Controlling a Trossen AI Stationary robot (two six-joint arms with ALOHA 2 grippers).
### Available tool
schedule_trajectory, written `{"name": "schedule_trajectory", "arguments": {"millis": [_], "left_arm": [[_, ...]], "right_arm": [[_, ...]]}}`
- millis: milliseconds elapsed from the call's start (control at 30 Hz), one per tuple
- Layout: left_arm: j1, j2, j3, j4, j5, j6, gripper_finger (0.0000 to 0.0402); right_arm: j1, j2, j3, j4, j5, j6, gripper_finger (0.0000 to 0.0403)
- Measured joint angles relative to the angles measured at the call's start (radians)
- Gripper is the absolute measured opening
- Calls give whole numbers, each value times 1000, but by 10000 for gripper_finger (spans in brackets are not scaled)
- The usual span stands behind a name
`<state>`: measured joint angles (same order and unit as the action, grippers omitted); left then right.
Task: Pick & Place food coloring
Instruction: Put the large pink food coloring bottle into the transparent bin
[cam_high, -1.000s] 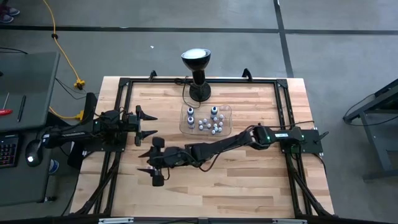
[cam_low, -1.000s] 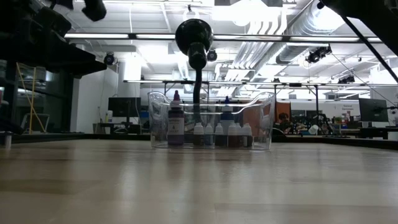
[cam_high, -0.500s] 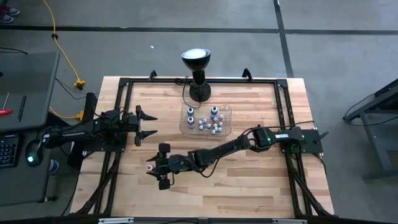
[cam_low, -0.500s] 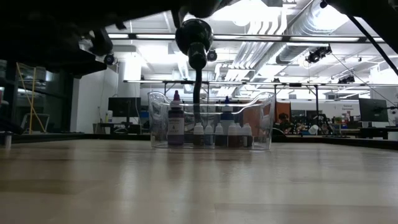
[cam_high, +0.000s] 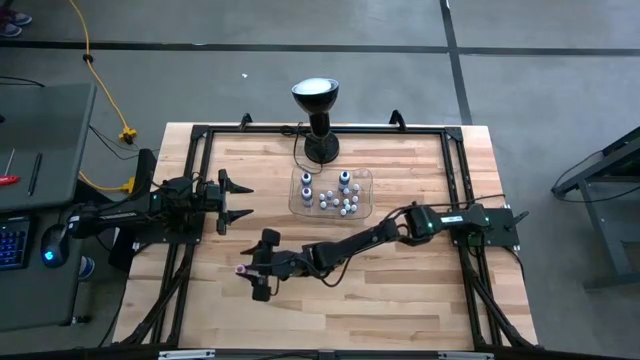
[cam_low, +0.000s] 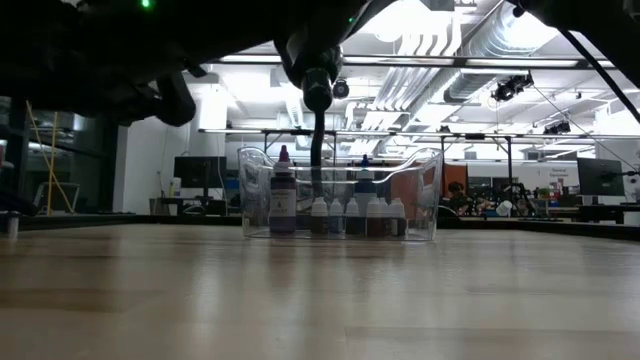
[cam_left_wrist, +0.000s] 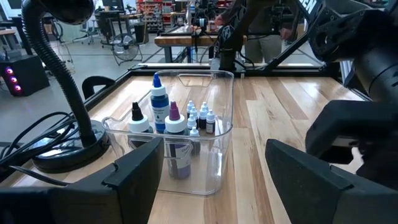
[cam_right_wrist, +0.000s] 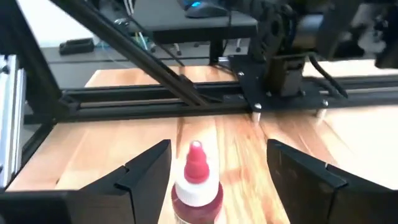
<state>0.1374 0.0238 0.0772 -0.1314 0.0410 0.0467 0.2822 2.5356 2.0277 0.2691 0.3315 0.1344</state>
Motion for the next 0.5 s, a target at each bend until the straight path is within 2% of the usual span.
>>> {"name": "schedule_trajectory", "arguments": {"millis": [167,267,500], "left_arm": [[0,0,0,0,0,0,278],[0,0,0,0,0,0,278],[0,0,0,0,0,0,278]], "right_arm": [[5,5,0,6,97,13,283],[7,5,0,8,106,25,299],[23,5,0,14,-41,22,309]]}}
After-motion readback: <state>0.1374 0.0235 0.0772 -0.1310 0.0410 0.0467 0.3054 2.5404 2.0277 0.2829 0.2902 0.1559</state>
